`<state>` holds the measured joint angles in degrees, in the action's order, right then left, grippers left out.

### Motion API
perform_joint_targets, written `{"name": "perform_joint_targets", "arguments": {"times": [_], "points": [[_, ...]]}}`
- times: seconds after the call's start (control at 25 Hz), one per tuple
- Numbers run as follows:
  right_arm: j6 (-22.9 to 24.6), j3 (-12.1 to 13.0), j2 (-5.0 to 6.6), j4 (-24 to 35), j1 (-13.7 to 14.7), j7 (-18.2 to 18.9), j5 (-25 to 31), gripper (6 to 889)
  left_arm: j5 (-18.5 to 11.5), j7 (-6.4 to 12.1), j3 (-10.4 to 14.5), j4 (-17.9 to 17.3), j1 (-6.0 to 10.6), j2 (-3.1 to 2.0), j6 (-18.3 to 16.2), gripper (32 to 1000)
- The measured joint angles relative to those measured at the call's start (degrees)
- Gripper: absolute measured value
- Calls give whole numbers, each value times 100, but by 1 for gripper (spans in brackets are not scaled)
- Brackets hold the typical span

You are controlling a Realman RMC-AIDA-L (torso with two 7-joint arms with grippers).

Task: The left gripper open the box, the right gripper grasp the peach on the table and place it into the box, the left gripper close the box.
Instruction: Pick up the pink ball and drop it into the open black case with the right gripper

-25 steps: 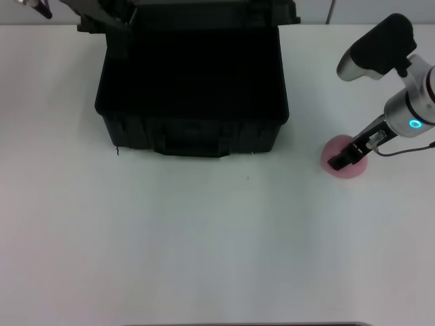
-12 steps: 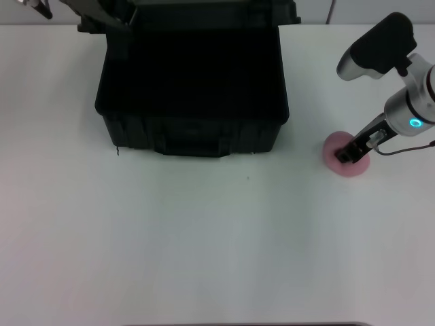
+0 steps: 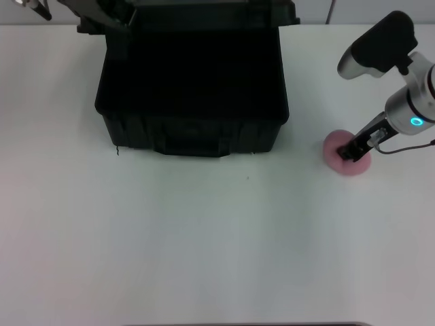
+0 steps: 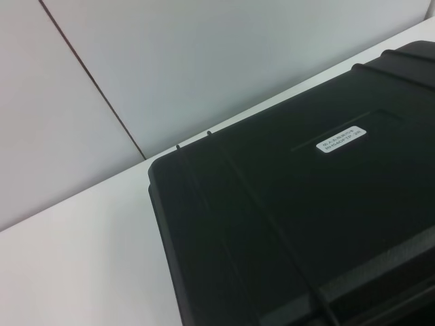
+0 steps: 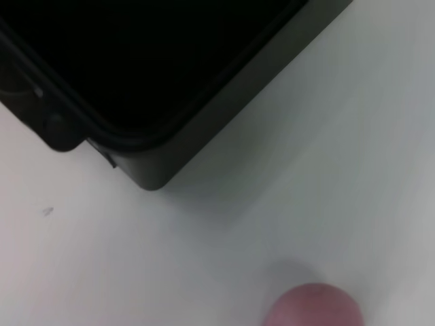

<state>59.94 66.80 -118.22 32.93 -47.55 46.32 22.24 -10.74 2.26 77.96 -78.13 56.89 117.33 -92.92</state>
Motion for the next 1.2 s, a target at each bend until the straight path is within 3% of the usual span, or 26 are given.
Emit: {"name": "perform_joint_targets", "arguments": {"times": [0.48, 1.0, 1.2], "points": [[193, -18, 0, 221, 62, -5, 0, 116, 39, 25, 0, -3, -20, -4, 2, 514], [241, -4, 1, 248, 62, -1, 0, 113, 48, 53, 4, 0, -25, -6, 3, 516], [454, -9, -2, 649, 200, 0, 2, 112, 51, 61, -17, 8, -35, -3, 3, 517]]}}
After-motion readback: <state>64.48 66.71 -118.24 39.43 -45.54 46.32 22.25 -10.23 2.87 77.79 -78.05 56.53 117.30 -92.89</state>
